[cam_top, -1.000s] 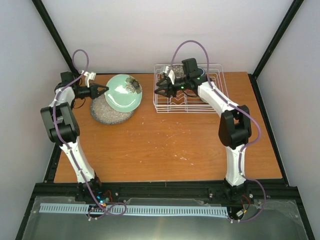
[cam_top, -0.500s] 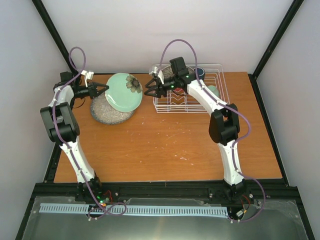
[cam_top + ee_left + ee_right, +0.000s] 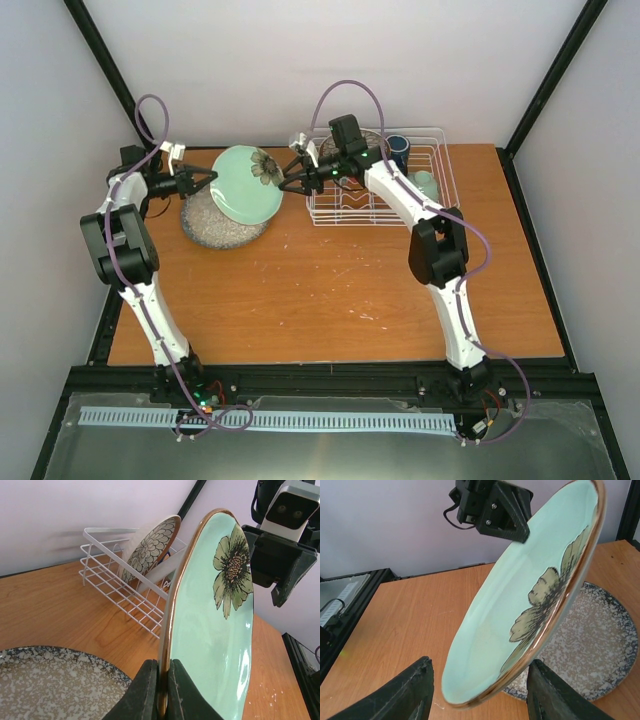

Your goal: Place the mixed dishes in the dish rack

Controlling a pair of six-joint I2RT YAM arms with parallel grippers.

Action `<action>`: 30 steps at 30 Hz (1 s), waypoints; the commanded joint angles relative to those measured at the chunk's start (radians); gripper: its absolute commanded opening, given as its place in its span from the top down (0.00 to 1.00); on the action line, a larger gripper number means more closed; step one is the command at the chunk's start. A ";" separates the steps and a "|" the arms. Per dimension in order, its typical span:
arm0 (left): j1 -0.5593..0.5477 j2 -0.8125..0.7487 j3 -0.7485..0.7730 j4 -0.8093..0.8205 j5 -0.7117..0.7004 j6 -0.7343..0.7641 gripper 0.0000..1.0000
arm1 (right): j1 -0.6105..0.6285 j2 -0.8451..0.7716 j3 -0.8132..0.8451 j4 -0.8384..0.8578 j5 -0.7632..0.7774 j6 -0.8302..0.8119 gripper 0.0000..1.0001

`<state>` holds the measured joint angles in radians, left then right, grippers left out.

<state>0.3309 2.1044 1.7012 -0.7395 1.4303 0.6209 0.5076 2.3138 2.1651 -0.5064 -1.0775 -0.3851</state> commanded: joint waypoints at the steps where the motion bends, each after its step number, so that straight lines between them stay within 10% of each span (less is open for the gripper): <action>1: 0.006 -0.068 -0.004 0.038 0.145 -0.021 0.99 | 0.037 0.042 0.072 0.057 -0.029 0.072 0.49; 14: 0.000 -0.128 -0.045 0.091 0.168 -0.073 1.00 | 0.114 0.167 0.229 0.066 -0.026 0.152 0.54; 18: -0.008 -0.144 -0.057 0.111 0.170 -0.089 0.99 | 0.133 0.177 0.236 0.079 -0.029 0.160 0.65; 22: -0.021 -0.155 -0.073 0.141 0.165 -0.114 0.99 | 0.141 0.178 0.235 0.096 -0.040 0.167 0.96; 30: -0.034 -0.164 -0.093 0.175 0.139 -0.144 0.99 | 0.147 0.136 0.182 0.162 -0.065 0.156 0.97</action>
<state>0.3359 1.9789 1.6032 -0.5797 1.4227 0.5808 0.5533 2.4939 2.3684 -0.4442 -0.8917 -0.0814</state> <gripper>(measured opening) 0.059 0.077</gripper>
